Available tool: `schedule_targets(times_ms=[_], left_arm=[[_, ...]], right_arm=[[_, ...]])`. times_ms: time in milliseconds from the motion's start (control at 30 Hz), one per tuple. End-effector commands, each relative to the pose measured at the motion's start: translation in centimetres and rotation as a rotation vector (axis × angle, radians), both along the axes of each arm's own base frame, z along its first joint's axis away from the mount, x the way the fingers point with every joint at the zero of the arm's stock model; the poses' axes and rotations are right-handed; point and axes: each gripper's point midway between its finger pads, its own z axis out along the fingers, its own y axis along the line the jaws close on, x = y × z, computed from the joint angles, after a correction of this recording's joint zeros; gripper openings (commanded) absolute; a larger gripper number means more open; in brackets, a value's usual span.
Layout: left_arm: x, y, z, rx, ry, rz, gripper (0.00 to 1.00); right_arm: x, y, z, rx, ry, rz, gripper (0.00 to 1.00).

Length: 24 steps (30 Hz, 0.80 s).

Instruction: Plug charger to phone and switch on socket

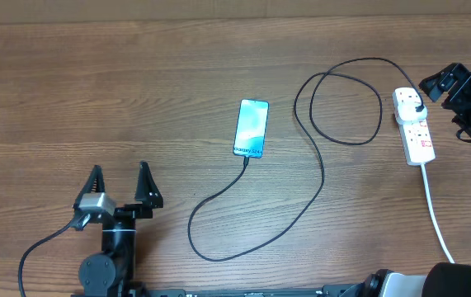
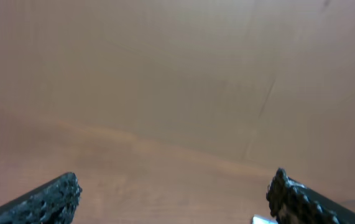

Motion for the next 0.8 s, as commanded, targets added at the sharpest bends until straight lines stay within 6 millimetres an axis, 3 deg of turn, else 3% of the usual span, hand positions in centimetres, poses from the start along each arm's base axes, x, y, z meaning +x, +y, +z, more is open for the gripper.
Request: schedule_targets(times_ms=[0,200,767], left_arm=[[0.2,0.3,-2.0,0.029,0.078,0.016,1.0],[0.1,0.2,-5.5,0.156,0.222,0.016,1.0],[0.1,-0.7,-5.6,0.235,0.221,-0.035,1.0]], right_arm=[[0.3,0.2,0.7,-0.002,-0.022,0.008,1.0],[0.3,0.2,0.7,-0.002,-0.022,0.008,1.0],[0.3,0.2,0.7,-0.002,-0.022,0.008,1.0]])
